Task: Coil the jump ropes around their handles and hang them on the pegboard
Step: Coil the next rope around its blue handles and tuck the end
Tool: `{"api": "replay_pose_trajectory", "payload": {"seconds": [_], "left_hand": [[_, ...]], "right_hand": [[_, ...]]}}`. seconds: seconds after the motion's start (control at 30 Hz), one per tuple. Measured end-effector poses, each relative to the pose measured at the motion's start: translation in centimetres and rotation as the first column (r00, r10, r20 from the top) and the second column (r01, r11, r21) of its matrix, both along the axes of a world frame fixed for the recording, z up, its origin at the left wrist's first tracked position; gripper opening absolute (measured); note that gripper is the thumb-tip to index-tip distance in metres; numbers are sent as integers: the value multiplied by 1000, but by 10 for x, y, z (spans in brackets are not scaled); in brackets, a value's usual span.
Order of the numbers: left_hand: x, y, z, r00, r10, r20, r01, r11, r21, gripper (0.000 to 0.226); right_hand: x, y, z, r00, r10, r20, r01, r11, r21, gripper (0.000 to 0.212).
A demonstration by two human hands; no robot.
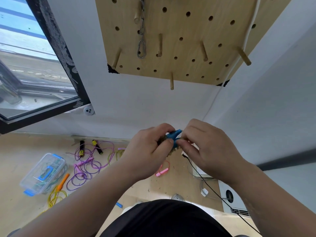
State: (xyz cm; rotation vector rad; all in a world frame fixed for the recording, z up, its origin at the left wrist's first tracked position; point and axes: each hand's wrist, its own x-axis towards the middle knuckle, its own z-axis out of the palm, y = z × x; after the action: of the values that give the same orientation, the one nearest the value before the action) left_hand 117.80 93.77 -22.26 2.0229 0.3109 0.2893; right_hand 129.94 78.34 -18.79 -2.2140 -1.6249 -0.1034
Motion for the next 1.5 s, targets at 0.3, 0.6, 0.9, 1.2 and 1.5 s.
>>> {"api": "replay_pose_trajectory", "payload": {"seconds": [0.3,0.6,0.9,1.2,1.5], "left_hand": [[4,6,-2,995,-62,81,67,996,-65,34],[3,-10,-11,998,19,53,4,909,-417,15],[7,6,-12,975,-211,68,220,881,-419,25],[3,9,-19,948,-260,182,316,835,-451,26],[6,6,-20,954,-236,184,298,697,-652,29]], "right_hand": [[-5,-2,5,875,-40,-483,173,957,233,23],[-3,-11,3,688,-67,-722,291,937,190,21],[2,-18,2,752,30,-659,110,979,169,7],[-18,-4,-5,-155,99,-983,361,932,36,11],[-4,6,-10,-174,78,-982,240,970,35,16]]}}
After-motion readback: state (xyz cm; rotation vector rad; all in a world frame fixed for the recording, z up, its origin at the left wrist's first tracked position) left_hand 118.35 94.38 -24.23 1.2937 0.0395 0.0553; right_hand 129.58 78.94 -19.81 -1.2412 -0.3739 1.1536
